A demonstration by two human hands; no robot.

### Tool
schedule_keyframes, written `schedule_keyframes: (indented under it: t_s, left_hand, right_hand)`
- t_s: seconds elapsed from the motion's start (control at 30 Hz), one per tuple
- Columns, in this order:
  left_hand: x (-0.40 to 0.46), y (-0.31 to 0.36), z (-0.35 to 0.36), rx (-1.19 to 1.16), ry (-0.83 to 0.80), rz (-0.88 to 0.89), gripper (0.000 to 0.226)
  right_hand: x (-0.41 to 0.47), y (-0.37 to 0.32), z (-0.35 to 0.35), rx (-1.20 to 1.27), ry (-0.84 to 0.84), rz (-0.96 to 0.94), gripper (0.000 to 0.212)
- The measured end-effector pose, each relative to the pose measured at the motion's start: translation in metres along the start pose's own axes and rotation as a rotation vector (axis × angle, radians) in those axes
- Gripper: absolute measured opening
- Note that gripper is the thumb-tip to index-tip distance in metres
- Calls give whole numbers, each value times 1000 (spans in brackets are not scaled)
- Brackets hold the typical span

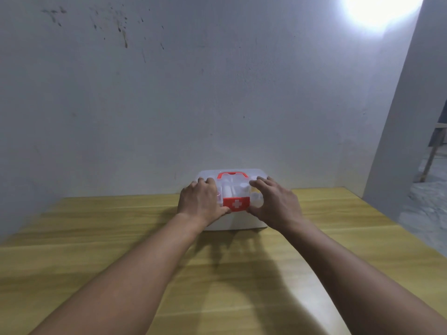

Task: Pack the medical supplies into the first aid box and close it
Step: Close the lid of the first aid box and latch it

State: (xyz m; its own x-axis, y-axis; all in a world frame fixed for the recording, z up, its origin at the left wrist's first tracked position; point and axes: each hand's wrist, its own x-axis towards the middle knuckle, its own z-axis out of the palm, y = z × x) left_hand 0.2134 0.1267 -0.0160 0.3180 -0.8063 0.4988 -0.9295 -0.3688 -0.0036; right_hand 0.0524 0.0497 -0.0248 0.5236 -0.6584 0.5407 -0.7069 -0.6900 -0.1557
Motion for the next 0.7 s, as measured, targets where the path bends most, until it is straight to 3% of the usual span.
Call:
schedule_keyframes:
  t_s: [0.7]
  left_hand:
    - [25,-9,12,-93,-48,-53,72]
  right_hand:
    - [29,5,15,47,-108,56,65]
